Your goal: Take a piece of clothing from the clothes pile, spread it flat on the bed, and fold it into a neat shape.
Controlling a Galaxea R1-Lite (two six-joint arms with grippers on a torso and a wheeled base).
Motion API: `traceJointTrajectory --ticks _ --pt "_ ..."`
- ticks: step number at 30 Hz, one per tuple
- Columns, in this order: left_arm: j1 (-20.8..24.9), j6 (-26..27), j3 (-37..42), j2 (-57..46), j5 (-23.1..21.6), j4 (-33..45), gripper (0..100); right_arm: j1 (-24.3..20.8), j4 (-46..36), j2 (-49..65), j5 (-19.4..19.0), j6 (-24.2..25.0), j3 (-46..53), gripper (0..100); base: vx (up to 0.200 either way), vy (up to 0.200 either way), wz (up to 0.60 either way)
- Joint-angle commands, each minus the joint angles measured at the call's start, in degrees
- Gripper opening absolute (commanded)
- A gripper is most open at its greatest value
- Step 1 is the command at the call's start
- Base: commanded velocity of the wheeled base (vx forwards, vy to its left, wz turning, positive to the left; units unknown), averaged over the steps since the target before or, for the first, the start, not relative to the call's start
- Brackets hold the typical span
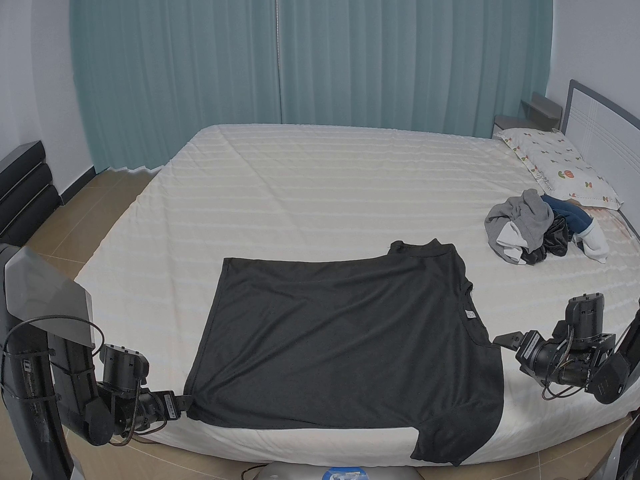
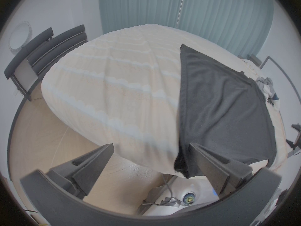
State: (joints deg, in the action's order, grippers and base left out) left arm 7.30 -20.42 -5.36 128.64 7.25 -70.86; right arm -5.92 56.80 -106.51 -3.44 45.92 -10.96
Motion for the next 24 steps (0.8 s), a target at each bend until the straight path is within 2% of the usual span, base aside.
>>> traceJointTrajectory --ticks 1,2,8,13,14,16,18,22,23,24 --pt "-0.01 -1.2 -0.7 -3.04 -3.12 -0.15 100 -0.14 -0.02 -5.02 0.01 -3.47 1.73 100 0.0 0.0 0.0" --pt "-0.01 -1.38 -0.88 -3.04 -3.3 -0.15 100 -0.14 -0.02 -5.38 0.01 -3.73 1.82 100 0.0 0.0 0.0" --pt "0.08 -10.08 -3.51 -5.41 -9.1 0.02 100 -0.14 0.42 -10.91 0.1 -6.11 3.05 100 0.0 0.0 0.0" --pt "0.08 -11.92 -3.78 -5.41 -12.79 -0.15 100 -1.81 1.21 -14.43 0.19 -5.67 2.96 100 0.0 0.0 0.0" --pt "0.08 -11.92 -3.78 -5.41 -12.79 -0.15 100 -1.81 1.21 -14.43 0.19 -5.67 2.96 100 0.0 0.0 0.0" --pt "0.17 -16.23 -5.53 -5.06 -13.76 -0.06 100 -2.95 2.62 -15.57 0.36 -5.32 3.14 100 0.0 0.0 0.0" --pt "0.17 -18.08 -6.15 -4.97 -13.85 -0.06 100 -3.13 3.23 -16.19 0.36 -5.14 3.14 100 0.0 0.0 0.0" --pt "0.17 -18.25 -6.41 -4.09 -13.93 -0.15 100 -3.13 4.11 -18.47 0.45 -5.14 3.14 100 0.0 0.0 0.0" --pt "0.08 -18.34 -6.41 -4.01 -13.93 -0.15 100 -3.13 4.55 -18.73 0.54 -5.14 3.22 0 0.0 0.0 0.0" --pt "0.08 -18.34 -6.5 -3.92 -13.93 -0.15 100 -3.13 4.82 -18.82 0.71 -5.14 3.31 0 0.0 0.0 0.0"
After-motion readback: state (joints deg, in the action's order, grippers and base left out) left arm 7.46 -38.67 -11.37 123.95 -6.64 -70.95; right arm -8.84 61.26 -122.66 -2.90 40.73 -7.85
